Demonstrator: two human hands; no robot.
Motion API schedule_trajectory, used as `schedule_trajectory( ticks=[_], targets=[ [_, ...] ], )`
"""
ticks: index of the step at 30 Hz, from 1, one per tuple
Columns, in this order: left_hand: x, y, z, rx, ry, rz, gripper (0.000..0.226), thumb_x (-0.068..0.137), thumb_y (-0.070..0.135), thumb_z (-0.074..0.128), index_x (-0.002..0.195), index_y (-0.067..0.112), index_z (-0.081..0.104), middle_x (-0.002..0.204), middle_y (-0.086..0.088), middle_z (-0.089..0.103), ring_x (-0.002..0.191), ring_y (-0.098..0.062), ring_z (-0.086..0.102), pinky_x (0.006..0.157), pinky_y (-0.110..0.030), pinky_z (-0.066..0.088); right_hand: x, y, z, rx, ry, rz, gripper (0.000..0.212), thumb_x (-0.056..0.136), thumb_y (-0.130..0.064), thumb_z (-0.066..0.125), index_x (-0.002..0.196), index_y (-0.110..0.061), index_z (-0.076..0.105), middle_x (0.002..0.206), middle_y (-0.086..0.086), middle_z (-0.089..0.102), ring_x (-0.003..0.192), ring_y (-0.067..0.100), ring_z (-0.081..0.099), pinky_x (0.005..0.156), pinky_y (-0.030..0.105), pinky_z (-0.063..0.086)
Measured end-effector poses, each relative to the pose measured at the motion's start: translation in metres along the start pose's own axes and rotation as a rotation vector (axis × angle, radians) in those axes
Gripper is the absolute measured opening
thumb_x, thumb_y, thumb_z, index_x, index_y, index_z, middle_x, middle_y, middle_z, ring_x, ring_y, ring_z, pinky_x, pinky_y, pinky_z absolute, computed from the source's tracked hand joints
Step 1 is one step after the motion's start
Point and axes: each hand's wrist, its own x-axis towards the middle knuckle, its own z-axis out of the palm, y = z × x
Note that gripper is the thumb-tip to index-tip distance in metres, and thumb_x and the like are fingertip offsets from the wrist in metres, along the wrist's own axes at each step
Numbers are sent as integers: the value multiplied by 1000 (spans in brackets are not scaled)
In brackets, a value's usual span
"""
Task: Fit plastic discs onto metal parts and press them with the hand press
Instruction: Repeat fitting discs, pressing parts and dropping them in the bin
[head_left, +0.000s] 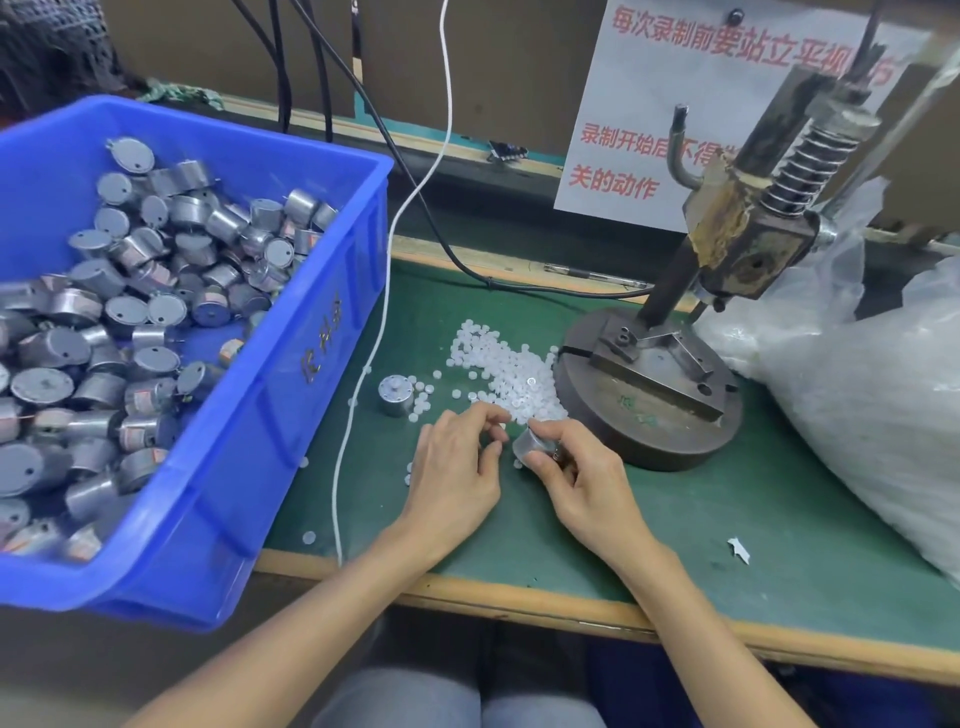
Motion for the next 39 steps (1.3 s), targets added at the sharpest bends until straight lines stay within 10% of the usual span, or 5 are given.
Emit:
schedule_trajectory(
  ticks=[7, 17, 27, 39],
  targets=[
    [-2, 2, -3, 3, 16, 60, 36, 78, -3, 55, 104, 21, 61, 90, 24, 56, 78, -1, 40, 75, -20, 26, -5, -2, 6, -206, -1, -214, 26, 84, -2, 59, 109, 4, 63, 105, 18, 61, 86, 15, 58, 72, 30, 51],
    [-2, 3, -3, 37, -57, 113, 45, 67, 0, 51, 106, 20, 60, 96, 21, 54, 90, -8, 47, 78, -18, 26, -4, 0, 7, -160, -36, -194, 21, 85, -1, 59, 106, 2, 63, 104, 12, 64, 90, 12, 58, 77, 23, 48],
    [37, 63, 21, -170, -93, 171, 37, 76, 39, 72, 107, 24, 60, 99, 19, 57, 98, -7, 47, 91, -24, 26, 17, -14, -38, 1248, 302, 725, 21, 101, -22, 38, 90, -10, 52, 60, 1, 61, 35, 3, 33, 34, 14, 25],
    [117, 88, 94, 92, -27, 163, 38, 76, 49, 68, 110, 32, 66, 123, 13, 55, 112, -13, 34, 81, -23, 13, 14, 19, -111, 665, 451, 702, 22, 92, 2, 43, 92, -11, 61, 72, 7, 72, 36, 9, 36, 36, 16, 27]
  ],
)
